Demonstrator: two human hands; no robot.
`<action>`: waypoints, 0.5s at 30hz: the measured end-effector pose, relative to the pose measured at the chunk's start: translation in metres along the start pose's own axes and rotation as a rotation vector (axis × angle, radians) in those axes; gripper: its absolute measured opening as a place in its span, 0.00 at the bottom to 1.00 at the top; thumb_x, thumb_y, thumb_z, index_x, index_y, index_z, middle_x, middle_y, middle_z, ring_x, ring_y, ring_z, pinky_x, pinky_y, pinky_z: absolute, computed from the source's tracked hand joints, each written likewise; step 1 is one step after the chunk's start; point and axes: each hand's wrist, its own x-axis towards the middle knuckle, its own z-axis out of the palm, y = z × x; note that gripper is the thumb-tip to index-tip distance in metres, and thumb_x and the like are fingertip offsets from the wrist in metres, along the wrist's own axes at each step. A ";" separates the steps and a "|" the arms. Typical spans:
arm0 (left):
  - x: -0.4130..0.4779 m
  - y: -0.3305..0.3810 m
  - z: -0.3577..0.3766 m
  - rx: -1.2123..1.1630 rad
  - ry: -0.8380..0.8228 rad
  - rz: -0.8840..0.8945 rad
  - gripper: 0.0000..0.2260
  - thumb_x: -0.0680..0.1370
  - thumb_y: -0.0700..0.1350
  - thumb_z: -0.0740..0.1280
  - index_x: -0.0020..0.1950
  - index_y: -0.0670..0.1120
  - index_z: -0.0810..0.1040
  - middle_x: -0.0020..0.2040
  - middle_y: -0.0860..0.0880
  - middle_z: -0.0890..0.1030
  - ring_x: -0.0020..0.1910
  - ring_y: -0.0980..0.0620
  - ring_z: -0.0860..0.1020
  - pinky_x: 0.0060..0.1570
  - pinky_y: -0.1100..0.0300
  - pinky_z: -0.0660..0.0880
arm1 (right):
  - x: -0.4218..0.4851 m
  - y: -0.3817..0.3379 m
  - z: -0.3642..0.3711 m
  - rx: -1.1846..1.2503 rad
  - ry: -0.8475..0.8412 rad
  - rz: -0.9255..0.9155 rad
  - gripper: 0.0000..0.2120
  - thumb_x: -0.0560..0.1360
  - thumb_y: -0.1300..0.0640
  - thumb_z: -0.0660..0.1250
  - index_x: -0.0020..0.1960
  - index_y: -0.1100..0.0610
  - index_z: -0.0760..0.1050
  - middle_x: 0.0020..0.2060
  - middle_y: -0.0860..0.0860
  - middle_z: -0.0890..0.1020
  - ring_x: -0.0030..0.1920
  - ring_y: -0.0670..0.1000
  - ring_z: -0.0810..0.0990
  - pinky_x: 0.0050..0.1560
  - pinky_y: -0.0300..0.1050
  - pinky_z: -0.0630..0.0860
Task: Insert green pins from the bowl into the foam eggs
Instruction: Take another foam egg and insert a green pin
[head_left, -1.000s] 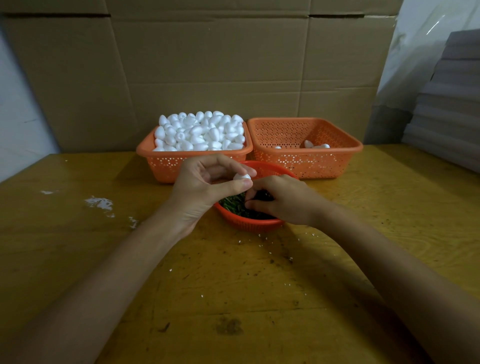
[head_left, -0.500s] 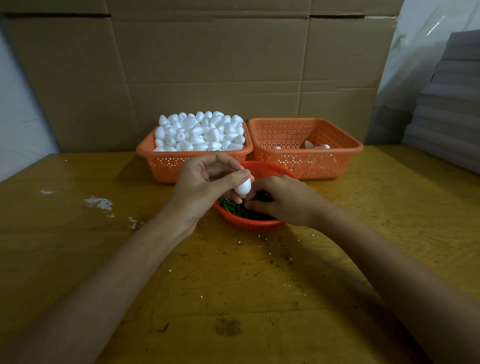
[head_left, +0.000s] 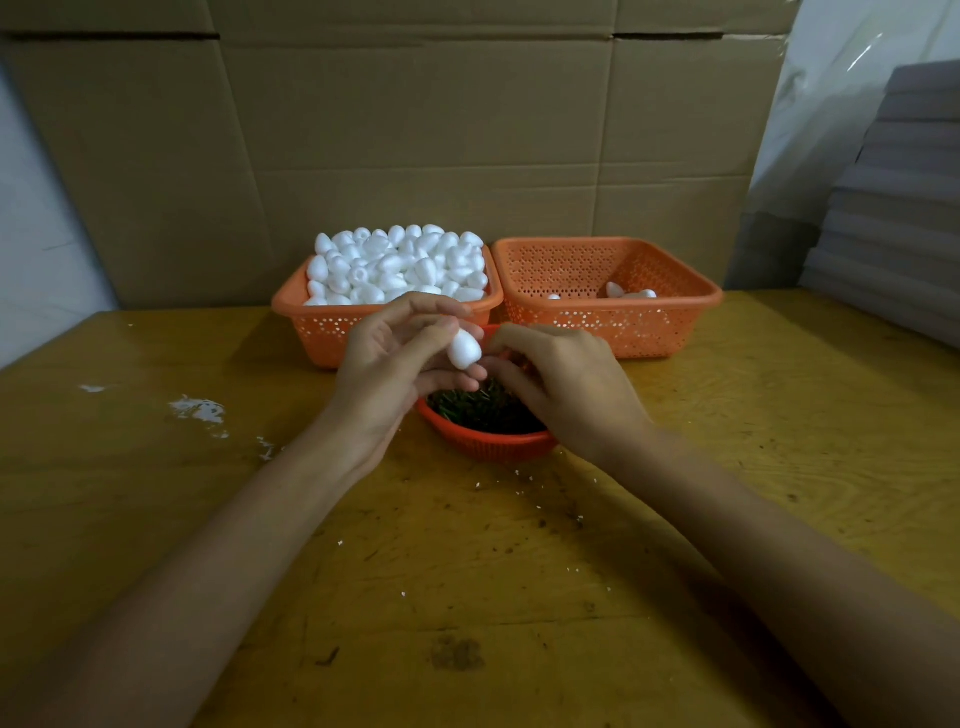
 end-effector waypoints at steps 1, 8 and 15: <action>0.000 0.000 0.000 -0.015 0.010 -0.001 0.05 0.84 0.37 0.66 0.54 0.41 0.82 0.50 0.39 0.86 0.41 0.43 0.86 0.41 0.57 0.83 | 0.000 -0.001 0.000 0.018 0.024 0.012 0.07 0.83 0.51 0.68 0.57 0.51 0.82 0.43 0.46 0.85 0.42 0.49 0.82 0.43 0.53 0.77; 0.002 -0.004 0.000 -0.169 0.101 -0.046 0.07 0.79 0.34 0.72 0.56 0.40 0.85 0.54 0.39 0.87 0.55 0.43 0.86 0.51 0.58 0.84 | 0.001 -0.002 0.003 0.113 0.063 0.023 0.11 0.84 0.53 0.66 0.64 0.51 0.82 0.44 0.46 0.87 0.42 0.46 0.84 0.46 0.52 0.80; 0.003 -0.007 -0.005 -0.192 0.135 -0.028 0.12 0.73 0.39 0.76 0.57 0.41 0.85 0.56 0.41 0.87 0.58 0.42 0.86 0.52 0.57 0.84 | 0.000 -0.002 0.007 0.085 0.047 0.037 0.16 0.84 0.57 0.65 0.70 0.51 0.76 0.46 0.51 0.87 0.45 0.54 0.86 0.46 0.56 0.79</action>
